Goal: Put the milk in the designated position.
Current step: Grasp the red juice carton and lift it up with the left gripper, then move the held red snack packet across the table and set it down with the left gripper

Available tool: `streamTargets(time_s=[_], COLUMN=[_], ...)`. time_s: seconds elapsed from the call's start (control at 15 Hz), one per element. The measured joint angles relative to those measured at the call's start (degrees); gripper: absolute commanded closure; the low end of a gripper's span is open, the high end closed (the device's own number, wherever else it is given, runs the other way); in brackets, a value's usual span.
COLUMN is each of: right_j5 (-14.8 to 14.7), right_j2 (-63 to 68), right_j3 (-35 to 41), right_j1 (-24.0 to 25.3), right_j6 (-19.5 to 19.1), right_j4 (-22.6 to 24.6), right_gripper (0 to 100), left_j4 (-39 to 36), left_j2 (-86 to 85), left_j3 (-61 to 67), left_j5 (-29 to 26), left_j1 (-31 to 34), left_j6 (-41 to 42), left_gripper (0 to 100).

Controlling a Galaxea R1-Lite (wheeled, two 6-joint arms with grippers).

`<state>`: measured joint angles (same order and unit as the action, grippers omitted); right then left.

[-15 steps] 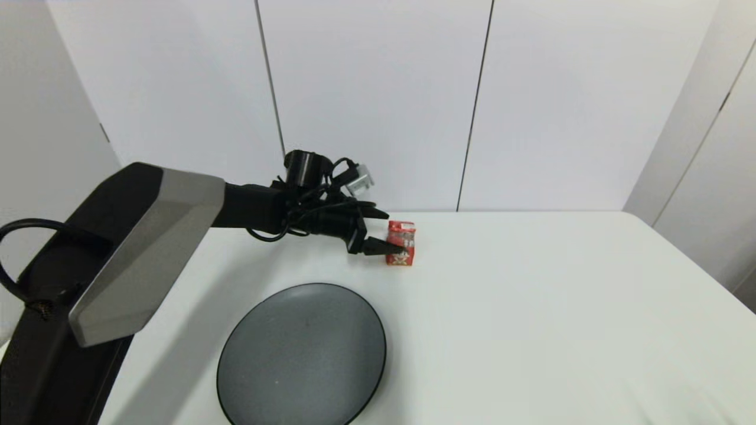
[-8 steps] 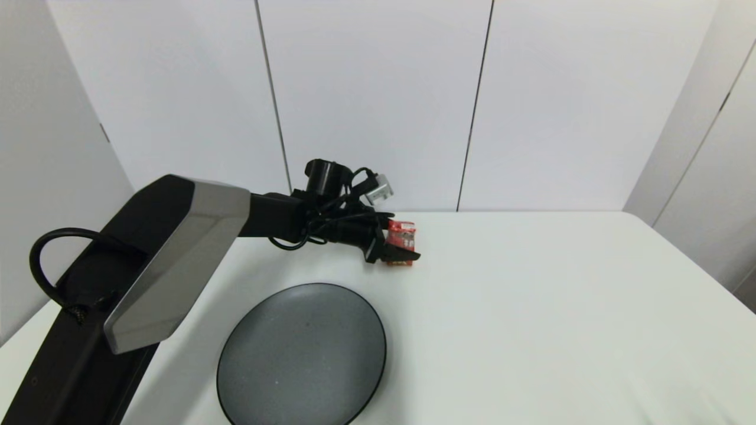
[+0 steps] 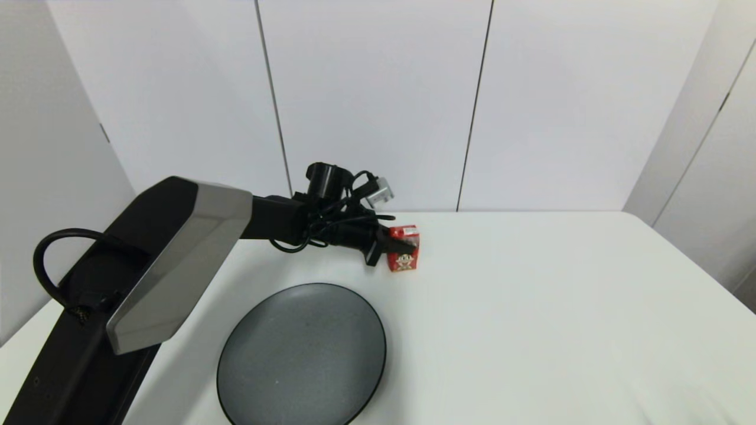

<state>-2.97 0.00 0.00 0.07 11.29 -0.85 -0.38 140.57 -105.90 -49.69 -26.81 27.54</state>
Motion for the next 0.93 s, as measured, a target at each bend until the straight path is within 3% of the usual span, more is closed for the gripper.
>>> streamTargets(time_s=[0.4,0.73,0.93], right_j5=[0.0,0.0,0.0], right_j2=[0.0,0.0,0.0], right_j3=[0.0,0.0,0.0], right_j1=[0.0,0.0,0.0], right_j6=[0.0,0.0,0.0], right_j4=[0.0,0.0,0.0], right_gripper=[0,0,0], left_j4=[1.0,8.0,11.1], left_j2=[-3.8,-15.2,-24.3], left_j3=[0.1,2.5,11.4], left_j5=[1.1,8.4,12.7], left_j1=[0.6,6.5,11.0], left_j6=[-1.5,-2.0,-2.2], left_gripper=[100,100,100])
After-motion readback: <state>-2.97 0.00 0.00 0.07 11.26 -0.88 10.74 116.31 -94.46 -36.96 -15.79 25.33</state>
